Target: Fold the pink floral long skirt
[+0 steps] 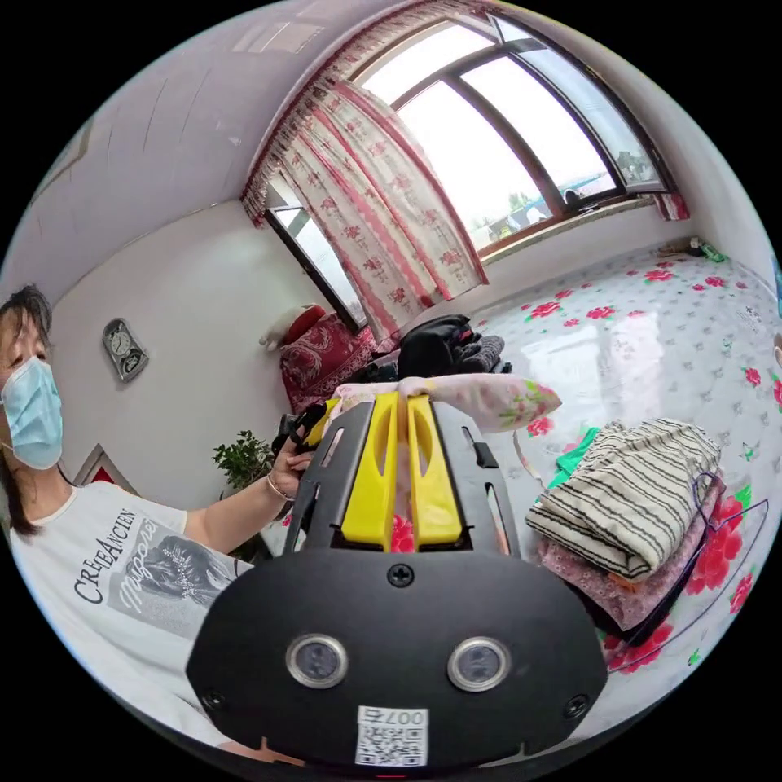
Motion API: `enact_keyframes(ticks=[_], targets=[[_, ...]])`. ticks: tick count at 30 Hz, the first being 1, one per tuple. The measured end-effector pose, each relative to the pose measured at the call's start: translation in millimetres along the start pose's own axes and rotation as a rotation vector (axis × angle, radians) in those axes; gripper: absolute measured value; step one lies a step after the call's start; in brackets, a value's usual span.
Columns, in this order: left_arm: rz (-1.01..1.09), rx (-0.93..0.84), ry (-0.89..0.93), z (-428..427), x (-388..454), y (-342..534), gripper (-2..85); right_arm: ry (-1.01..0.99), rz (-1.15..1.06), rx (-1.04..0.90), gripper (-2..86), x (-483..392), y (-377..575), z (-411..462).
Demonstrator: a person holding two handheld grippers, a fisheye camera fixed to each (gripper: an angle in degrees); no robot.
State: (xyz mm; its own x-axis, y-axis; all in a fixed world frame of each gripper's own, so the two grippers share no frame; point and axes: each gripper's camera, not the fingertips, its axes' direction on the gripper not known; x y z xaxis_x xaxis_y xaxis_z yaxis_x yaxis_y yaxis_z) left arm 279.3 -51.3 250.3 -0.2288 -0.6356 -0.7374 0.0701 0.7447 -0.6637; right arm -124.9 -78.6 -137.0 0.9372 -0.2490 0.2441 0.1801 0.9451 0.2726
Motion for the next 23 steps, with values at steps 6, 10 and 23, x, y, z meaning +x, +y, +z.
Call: enact_keyframes(ticks=[6, 10, 23], targets=[[-0.107, -0.296, -0.238, 144, -74, 59, 0.9, 0.399, 0.172, -0.048, 3.3, 71, 51, -38], [-0.118, -0.455, -0.421, 127, -113, 120, 3.3, 0.594, 0.28, -0.177, 5.2, 93, 129, -3], [-0.395, 0.105, -1.148, -194, -77, 237, 9.0, 0.287, -0.467, -1.093, 7.6, -76, 271, 315]])
